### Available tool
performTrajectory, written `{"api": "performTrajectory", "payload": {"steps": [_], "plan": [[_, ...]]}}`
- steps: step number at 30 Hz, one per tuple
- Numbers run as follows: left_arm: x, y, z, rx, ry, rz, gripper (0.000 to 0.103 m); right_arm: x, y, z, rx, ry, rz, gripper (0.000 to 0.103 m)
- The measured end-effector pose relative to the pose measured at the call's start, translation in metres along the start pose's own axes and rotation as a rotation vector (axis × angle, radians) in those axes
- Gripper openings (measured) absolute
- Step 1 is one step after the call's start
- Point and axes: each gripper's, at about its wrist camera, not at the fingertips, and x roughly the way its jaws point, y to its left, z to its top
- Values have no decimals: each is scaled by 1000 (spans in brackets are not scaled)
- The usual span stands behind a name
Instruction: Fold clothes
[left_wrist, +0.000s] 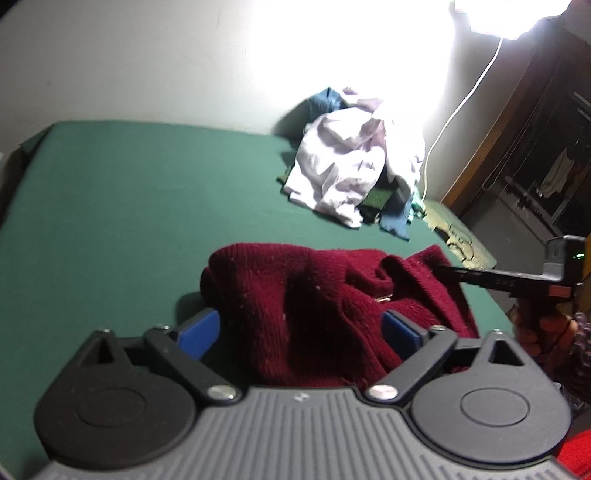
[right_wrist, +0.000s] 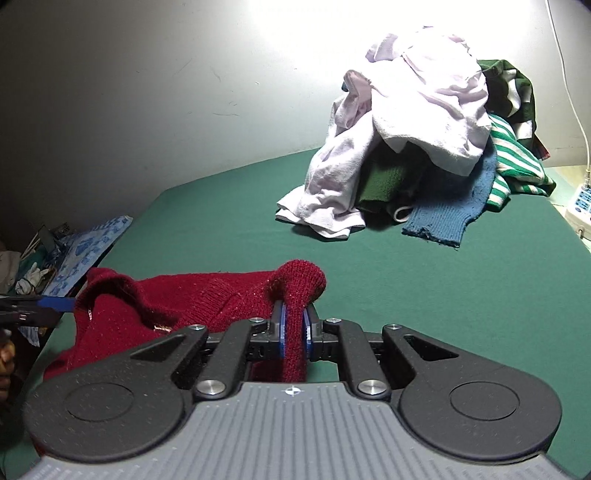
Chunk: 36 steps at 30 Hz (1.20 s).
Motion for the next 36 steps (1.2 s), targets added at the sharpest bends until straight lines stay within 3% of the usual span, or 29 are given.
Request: {"api": "performTrajectory", "payload": {"steps": [5, 8, 9, 10, 14, 16, 17, 18, 21, 23, 26, 29, 36], "plan": [[20, 9, -2, -80, 30, -9, 85, -2, -2, 1, 15, 12, 7, 11], [20, 11, -3, -141, 20, 2, 68, 1, -8, -1, 79, 37, 56, 31], [18, 10, -2, -153, 13, 11, 55, 3, -10, -1, 107, 48, 79, 47], [15, 8, -2, -155, 5, 22, 46, 4, -10, -2, 133, 57, 103, 56], [11, -5, -1, -106, -6, 78, 29, 14, -2, -3, 112, 84, 119, 60], [13, -11, -1, -78, -2, 107, 19, 20, 0, -2, 95, 100, 113, 57], [14, -13, -1, -70, -2, 117, 18, 21, 1, -2, 84, 106, 114, 49], [14, -14, 0, -75, -6, 120, 16, 21, 1, -1, 71, 107, 116, 29], [4, -9, 4, -161, -38, 68, 14, 12, 0, 6, 78, 95, 166, 20], [-4, -8, 9, -214, -65, 37, 13, 7, -7, 13, 153, 83, 237, 19], [-15, -14, 23, -214, -110, 75, 13, 4, -8, 28, 208, 24, 273, 19], [-18, -15, 38, -190, -136, 137, 13, 10, -5, 42, 200, -34, 248, 19], [14, 1, 45, -177, -74, 224, 13, 50, 2, 46, 140, -5, 191, 19]]}}
